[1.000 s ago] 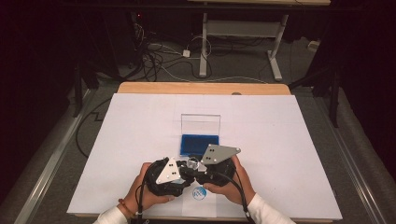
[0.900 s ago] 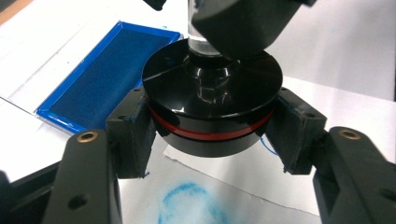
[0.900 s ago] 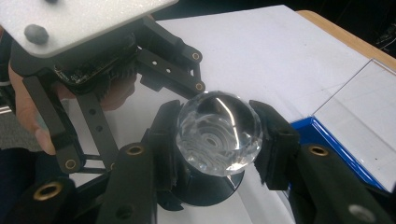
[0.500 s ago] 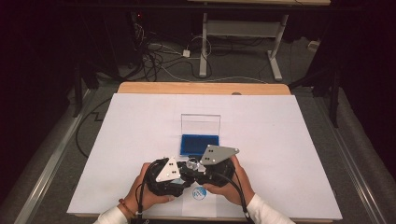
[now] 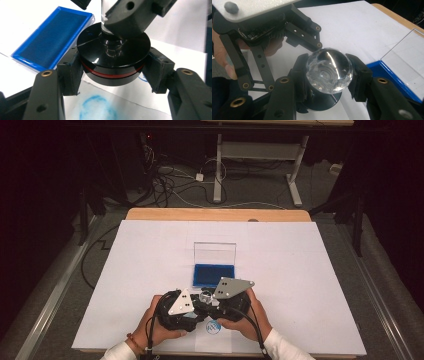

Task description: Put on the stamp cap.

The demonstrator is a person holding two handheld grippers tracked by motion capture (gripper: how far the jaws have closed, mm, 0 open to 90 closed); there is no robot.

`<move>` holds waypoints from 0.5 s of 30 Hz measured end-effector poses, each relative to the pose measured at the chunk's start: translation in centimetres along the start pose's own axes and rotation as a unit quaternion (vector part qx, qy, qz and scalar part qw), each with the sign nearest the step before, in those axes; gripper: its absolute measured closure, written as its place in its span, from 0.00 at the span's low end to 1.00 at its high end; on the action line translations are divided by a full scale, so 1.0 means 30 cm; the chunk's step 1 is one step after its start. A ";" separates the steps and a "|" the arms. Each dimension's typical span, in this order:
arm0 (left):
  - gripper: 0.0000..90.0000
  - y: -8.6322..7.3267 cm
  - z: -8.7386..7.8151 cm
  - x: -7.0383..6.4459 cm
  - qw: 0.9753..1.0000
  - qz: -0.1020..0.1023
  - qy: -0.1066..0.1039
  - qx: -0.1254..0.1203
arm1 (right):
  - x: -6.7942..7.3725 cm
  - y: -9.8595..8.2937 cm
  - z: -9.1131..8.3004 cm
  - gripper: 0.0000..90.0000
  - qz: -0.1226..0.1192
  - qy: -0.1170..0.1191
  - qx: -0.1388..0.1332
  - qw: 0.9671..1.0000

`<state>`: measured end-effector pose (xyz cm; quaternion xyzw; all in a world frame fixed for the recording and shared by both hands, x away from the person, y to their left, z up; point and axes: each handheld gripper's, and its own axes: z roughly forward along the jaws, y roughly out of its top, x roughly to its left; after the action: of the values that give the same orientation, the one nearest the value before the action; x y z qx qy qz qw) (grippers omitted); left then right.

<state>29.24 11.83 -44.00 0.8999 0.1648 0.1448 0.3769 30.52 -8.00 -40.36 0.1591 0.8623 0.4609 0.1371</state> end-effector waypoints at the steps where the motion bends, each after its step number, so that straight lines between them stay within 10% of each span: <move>1: 0.41 -0.001 0.000 0.002 1.000 -0.007 -0.005 -0.003 | 0.000 -0.002 0.002 0.63 -0.003 0.000 0.001 1.000; 15: 0.40 -0.015 0.025 0.007 1.000 -0.008 -0.021 0.002 | 0.010 -0.009 0.019 0.63 -0.005 -0.005 0.017 1.000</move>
<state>29.64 11.75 -44.81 0.9019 0.1645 0.1229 0.3799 30.44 -7.60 -40.90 0.1592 0.8701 0.4447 0.1409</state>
